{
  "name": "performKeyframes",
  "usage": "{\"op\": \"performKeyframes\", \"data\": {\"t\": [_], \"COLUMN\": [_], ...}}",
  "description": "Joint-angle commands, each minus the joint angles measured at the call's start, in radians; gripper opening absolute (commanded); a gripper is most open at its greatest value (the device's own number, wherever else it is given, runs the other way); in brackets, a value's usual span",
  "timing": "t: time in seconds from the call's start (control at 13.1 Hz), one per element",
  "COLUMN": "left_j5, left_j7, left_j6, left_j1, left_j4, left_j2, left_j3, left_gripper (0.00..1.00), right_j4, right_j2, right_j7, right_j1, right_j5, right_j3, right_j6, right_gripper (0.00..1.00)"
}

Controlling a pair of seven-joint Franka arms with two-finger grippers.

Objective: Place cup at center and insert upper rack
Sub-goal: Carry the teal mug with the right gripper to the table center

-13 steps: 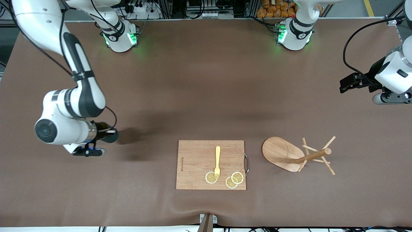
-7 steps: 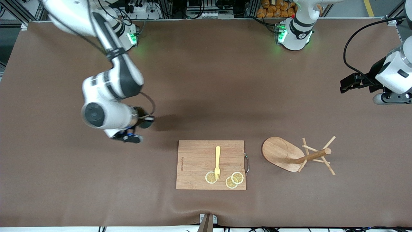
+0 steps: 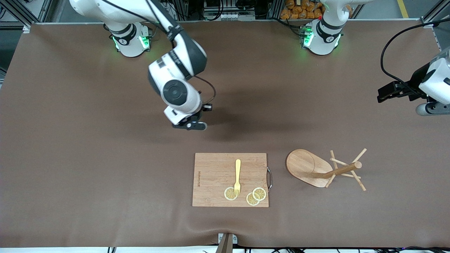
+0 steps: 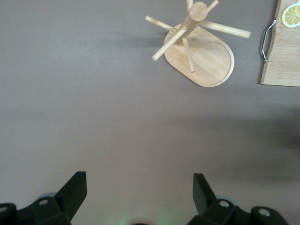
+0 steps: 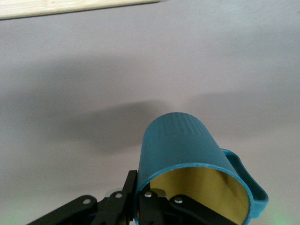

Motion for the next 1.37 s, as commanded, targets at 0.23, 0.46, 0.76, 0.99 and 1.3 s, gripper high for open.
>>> {"op": "performKeyframes", "data": {"t": [0.23,0.46,0.76,0.99,1.3], "left_j5": [0.017,0.017,0.018,0.020,0.024], "left_j7": [0.010,0.010,0.010,0.007,-0.002], "left_j6": [0.014,0.021,0.023,0.023,0.023], "left_j1": [0.004,0.004,0.001,-0.013,-0.016], "left_j4": [0.000,0.000,0.002,0.005,0.005], "left_j2": [0.015,0.027,0.035,0.038,0.038], "left_j3": [-0.004,-0.004,-0.004,-0.008,-0.013], "left_gripper": [1.00,1.00,1.00,1.00,1.00], "right_j4": [0.042,0.089,0.108,0.109,0.109], "right_j2": [0.115,0.164,0.187,0.216,0.221], "right_j7": [0.187,0.291,0.309,0.324,0.261], "right_j1": [0.127,0.162,0.170,0.177,0.190], "right_j5": [0.010,0.010,0.012,0.012,0.006], "right_j3": [-0.014,-0.014,-0.012,-0.012,-0.011], "right_j6": [0.176,0.176,0.178,0.222,0.221], "right_gripper": [0.00,0.00,0.00,0.00,0.00]}}
